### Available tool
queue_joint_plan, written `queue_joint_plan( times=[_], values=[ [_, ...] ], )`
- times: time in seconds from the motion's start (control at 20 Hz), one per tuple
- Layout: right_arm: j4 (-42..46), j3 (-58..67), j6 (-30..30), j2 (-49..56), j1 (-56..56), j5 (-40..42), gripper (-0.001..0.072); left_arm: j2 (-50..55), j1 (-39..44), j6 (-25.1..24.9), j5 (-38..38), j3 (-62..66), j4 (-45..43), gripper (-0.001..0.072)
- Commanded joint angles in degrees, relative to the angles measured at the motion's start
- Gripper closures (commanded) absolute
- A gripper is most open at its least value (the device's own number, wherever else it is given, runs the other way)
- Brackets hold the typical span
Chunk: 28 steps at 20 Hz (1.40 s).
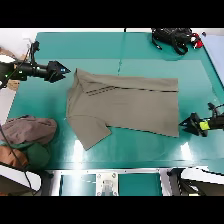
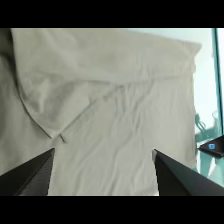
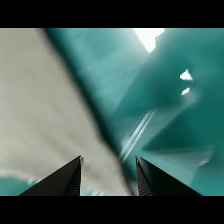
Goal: Fold the shirts.
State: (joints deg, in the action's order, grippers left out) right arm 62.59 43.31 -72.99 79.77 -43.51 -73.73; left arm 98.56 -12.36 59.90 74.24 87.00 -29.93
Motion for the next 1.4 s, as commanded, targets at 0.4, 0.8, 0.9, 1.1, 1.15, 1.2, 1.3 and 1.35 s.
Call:
queue_joint_plan(
  times=[0.4,0.8,0.9,1.1,1.15,1.2,1.3,1.35],
  values=[
    [-4.46,-2.49,4.02,-0.02,8.5,5.77,0.0695,0.0,-0.22,0.07,3.26,0.09,-0.31,0.0004],
    [1.55,13.03,1.86,0.13,1.79,6.34,0.0696,0.0,-0.24,9.57,10.45,-1.01,-11.91,0.0003],
    [1.55,12.87,3.15,1.18,1.55,6.49,0.0696,-0.07,-0.07,12.7,13.18,-5.2,-12.87,0.0004],
    [1.36,12.9,3.23,2.93,1.62,6.91,0.0696,-2.4,3.74,14.86,14.23,-20.9,-13.22,0.0003],
    [1.36,12.9,3.72,3.1,1.62,6.91,0.0696,-3.21,5.18,14.88,12.41,-24.35,-13.18,0.0003],
    [1.31,12.9,4.13,3.21,1.62,6.88,0.0696,-3.74,6.69,15.13,9.51,-27.19,-13.14,0.0004],
    [1.09,12.9,4.11,3.28,1.62,6.86,0.0696,-4.07,9.73,16.33,4.17,-30.82,-12.07,0.0004],
    [1.09,12.87,4.11,3.3,1.62,6.86,0.0696,-4.07,11.63,16.65,1.86,-32.13,-11.72,0.0004]
  ],
)
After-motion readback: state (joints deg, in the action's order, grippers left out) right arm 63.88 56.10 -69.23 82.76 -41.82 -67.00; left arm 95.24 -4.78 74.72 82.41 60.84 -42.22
